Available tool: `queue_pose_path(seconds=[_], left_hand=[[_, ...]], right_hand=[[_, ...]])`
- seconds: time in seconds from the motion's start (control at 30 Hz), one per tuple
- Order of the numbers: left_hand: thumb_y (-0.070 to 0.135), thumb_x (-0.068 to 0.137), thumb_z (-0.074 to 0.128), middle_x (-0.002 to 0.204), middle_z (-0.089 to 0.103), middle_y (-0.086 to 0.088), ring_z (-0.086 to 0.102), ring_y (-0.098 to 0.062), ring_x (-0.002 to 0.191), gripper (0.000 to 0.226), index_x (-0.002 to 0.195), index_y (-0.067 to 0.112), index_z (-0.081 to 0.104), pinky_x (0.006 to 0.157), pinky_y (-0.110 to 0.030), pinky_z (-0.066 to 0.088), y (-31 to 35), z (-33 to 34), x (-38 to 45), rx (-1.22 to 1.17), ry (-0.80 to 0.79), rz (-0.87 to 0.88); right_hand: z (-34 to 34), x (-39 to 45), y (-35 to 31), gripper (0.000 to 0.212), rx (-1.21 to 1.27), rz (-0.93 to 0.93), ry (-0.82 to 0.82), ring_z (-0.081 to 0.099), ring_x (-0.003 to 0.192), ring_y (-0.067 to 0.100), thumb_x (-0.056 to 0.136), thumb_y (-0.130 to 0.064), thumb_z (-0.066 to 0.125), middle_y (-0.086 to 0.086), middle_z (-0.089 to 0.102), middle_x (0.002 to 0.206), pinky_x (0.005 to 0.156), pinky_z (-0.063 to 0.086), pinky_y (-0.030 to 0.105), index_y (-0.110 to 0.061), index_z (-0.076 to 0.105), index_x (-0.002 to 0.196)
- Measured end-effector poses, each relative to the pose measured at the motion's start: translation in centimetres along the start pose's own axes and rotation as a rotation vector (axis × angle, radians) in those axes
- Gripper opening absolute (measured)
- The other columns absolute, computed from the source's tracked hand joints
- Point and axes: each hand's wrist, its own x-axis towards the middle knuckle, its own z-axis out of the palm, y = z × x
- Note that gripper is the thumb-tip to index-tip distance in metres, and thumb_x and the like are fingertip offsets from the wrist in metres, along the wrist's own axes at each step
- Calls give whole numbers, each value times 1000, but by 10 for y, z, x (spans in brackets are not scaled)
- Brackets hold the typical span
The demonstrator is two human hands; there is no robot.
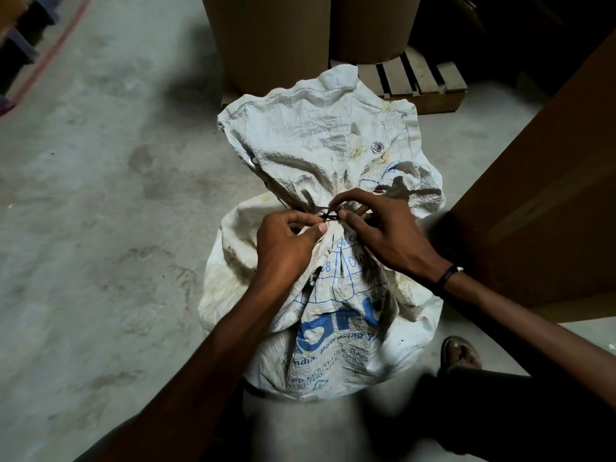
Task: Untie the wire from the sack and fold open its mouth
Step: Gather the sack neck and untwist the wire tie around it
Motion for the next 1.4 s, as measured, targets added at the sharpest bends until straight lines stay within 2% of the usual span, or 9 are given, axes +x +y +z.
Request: queue_pose_path(seconds=[0.17,0.3,0.37,0.57,0.8,1.0,1.13,1.27,1.4], left_hand=[[25,77,87,83,80,12,76,-9,87,7,78,27,80,90,-42,61,0,1,-1,-22,15,48],[13,76,89,82,76,14,69,11,77,16,87,18,78,75,-11,52,4,0,-3,-29,21,151],[11,76,89,86,76,15,69,12,79,20,92,14,78,75,-6,50,5,0,-3,-33,12,183],[19,76,90,98,79,14,72,7,95,26,100,23,81,93,-18,56,8,0,-6,38,-9,225],[17,82,83,101,79,16,71,7,98,23,102,26,80,95,-19,56,8,-2,-4,60,-39,255],[19,84,80,99,79,17,71,6,97,20,101,28,81,94,-21,56,7,-1,-3,74,-25,295],[34,84,72,108,74,11,67,-1,107,22,105,41,77,99,-32,54,2,5,-2,183,-54,352],[28,90,67,116,62,2,51,0,107,19,104,40,68,94,-22,40,1,4,-1,334,-92,345],[17,93,63,118,57,1,41,23,99,23,96,40,61,85,-13,36,6,-1,-2,301,-140,292]], right_hand=[[-1,4,1,11,-100,-51,5,63,63,-4,103,-32,65,-11,70,74,56,39,15,-28,72,111],[5,3,3,13,-164,-68,52,60,69,9,103,-39,62,-3,69,76,67,50,38,-29,69,109],[7,3,4,14,-193,-74,63,57,68,13,105,-40,58,-1,64,71,67,48,41,-29,66,109],[11,2,6,18,-206,-49,53,58,73,20,107,-42,46,1,65,76,68,50,46,-30,58,110],[8,3,6,10,-85,27,34,59,75,20,109,-27,48,2,68,86,70,49,43,-18,53,109],[5,2,1,23,-91,-1,23,59,61,-5,104,-36,60,-11,61,72,56,32,12,-21,54,122],[8,4,5,20,-34,54,122,64,62,8,104,-37,59,-2,70,78,59,50,37,-20,50,111],[8,5,4,18,8,38,122,65,61,12,105,-31,59,-3,70,76,59,51,41,-17,48,110],[8,5,7,19,10,18,83,66,66,17,103,-30,61,-3,69,84,59,53,45,-18,49,113]])
